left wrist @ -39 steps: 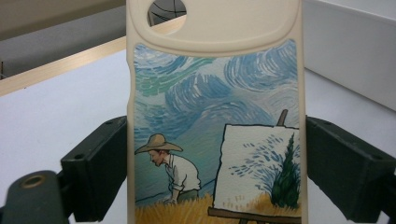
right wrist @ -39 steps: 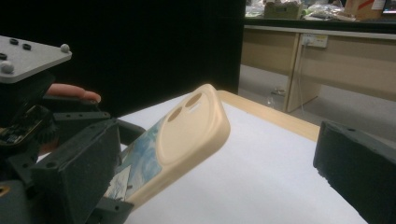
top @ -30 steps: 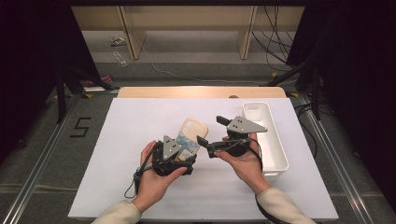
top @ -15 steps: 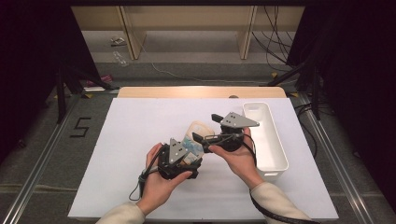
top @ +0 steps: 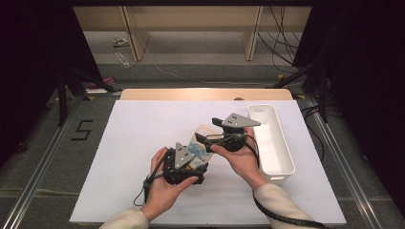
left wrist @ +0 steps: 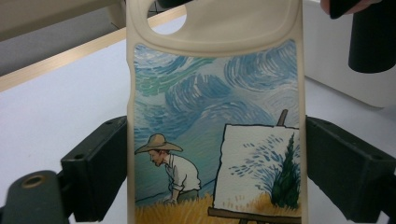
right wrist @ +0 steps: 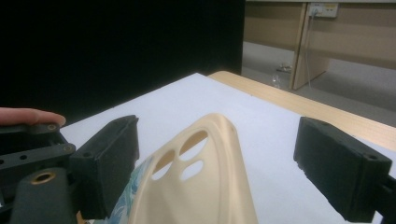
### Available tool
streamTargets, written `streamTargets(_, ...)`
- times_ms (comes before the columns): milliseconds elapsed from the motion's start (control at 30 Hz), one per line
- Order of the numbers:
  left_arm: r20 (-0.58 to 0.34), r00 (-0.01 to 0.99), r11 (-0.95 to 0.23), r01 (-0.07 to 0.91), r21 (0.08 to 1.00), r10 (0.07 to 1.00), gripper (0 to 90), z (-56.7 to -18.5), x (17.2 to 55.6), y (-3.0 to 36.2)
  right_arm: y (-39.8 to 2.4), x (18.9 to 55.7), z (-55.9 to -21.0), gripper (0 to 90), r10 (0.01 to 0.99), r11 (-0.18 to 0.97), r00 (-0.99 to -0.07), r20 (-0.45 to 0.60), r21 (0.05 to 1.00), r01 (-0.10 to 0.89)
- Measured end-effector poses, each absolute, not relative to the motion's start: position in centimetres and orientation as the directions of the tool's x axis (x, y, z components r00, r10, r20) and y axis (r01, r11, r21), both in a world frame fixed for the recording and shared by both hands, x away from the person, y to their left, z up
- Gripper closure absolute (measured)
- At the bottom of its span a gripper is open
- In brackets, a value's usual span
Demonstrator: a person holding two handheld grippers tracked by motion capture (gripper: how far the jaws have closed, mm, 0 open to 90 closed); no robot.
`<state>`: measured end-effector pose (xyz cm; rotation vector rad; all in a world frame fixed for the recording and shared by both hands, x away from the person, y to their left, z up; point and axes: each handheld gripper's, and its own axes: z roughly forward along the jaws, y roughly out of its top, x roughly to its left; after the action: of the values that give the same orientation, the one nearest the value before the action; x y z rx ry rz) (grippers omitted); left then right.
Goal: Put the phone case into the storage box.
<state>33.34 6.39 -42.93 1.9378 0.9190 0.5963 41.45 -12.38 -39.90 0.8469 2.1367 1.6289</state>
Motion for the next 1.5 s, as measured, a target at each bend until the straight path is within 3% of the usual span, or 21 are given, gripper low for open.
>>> streamTargets(400,0.05,0.614,-0.34,0.367,0.866,0.788,11.4,-43.02,33.32,6.34,-11.94,41.63,-39.81,27.5,0.627,0.181,-0.77,0.121,0.938,0.295)
streamTargets(667,0.05,0.616,-0.342,0.366,0.865,0.786,11.4,-43.06,33.33,6.36,-11.86,41.8,-39.82,44.2,0.627,0.188,-0.768,0.134,0.93,0.316)
streamTargets(1000,0.047,0.615,-0.34,0.369,0.865,0.787,11.4,-43.15,33.32,6.29,-11.73,41.88,-39.8,57.6,0.607,0.186,-0.78,0.154,0.927,0.327)
streamTargets(1500,0.043,0.617,-0.349,0.384,0.855,0.786,11.3,-43.46,33.48,6.33,-11.7,41.64,-39.2,69.9,0.59,0.153,-0.783,0.196,0.925,0.346)
